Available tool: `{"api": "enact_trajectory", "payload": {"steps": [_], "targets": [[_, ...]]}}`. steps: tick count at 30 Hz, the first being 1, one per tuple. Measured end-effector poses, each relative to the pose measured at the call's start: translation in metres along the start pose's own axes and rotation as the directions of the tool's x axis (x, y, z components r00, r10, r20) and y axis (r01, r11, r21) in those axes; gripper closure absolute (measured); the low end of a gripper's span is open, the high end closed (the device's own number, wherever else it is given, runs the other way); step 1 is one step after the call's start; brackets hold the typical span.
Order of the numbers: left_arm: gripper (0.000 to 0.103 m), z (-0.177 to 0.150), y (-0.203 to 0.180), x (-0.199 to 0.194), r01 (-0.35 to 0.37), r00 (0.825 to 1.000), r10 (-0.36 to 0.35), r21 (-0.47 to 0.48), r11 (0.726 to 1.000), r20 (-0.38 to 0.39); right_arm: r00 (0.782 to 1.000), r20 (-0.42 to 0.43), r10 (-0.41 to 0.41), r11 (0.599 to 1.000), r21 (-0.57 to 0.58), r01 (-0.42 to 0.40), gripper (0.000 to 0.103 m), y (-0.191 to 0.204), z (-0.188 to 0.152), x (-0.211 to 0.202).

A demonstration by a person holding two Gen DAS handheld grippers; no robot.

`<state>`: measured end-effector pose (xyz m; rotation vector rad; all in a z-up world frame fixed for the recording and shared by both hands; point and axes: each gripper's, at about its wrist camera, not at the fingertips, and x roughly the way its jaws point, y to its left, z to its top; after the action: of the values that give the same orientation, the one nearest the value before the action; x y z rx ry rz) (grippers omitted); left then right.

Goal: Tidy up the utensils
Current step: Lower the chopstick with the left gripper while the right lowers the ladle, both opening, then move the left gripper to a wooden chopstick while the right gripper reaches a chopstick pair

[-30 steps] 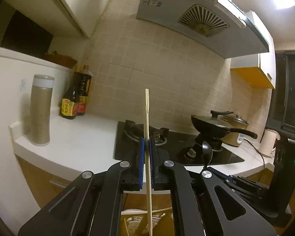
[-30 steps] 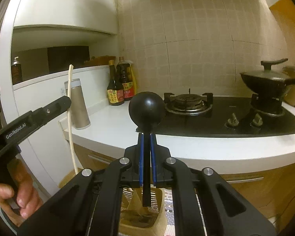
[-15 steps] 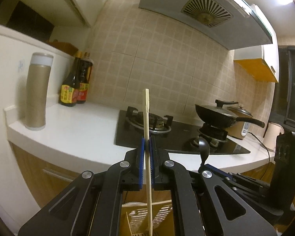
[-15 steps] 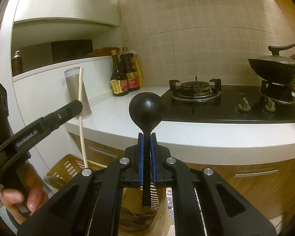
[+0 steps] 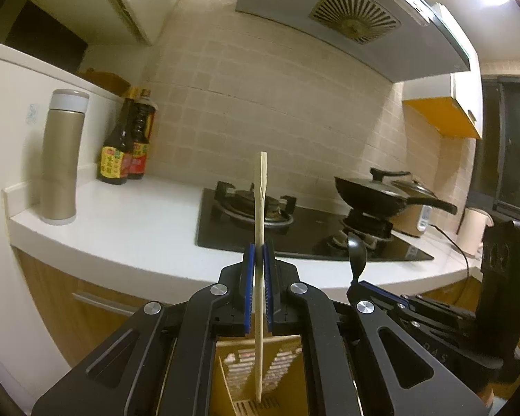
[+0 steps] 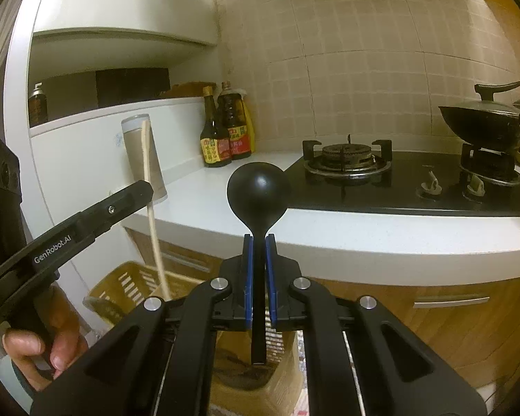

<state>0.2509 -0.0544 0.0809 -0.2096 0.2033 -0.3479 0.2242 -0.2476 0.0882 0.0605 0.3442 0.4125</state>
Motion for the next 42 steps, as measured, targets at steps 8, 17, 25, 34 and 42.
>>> {"api": "enact_trajectory", "payload": {"steps": [8, 17, 25, 34, 42], "targets": [[0.082, -0.006, -0.001, -0.012, 0.024, 0.999, -0.023, 0.028, 0.999, -0.030, 0.999, -0.033, 0.025, 1.000, -0.003, -0.026, 0.086, 0.001, -0.010, -0.017], [0.080, 0.001, -0.005, -0.045, 0.064, 0.997, -0.062, 0.025, 0.998, -0.045, 0.998, -0.040, 0.053, 0.998, 0.036, -0.051, 0.050, 0.007, -0.009, -0.060], [0.069, -0.003, -0.012, -0.080, 0.078, 0.981, -0.070, 0.041, 0.996, -0.180, 0.966, -0.259, -0.003, 0.998, 0.065, 0.021, 0.050, 0.023, -0.021, -0.073], [0.069, -0.051, 0.003, -0.091, 0.062, 0.859, -0.017, 0.070, 0.996, -0.511, 0.798, -0.602, 0.024, 0.985, 0.152, 0.085, 0.050, 0.020, -0.070, -0.050], [0.069, -0.104, 0.026, -0.087, -0.005, 0.681, 0.075, 0.098, 0.995, -0.728, 0.687, -0.727, -0.004, 0.979, 0.138, 0.152, 0.062, 0.021, -0.106, -0.045]]}}
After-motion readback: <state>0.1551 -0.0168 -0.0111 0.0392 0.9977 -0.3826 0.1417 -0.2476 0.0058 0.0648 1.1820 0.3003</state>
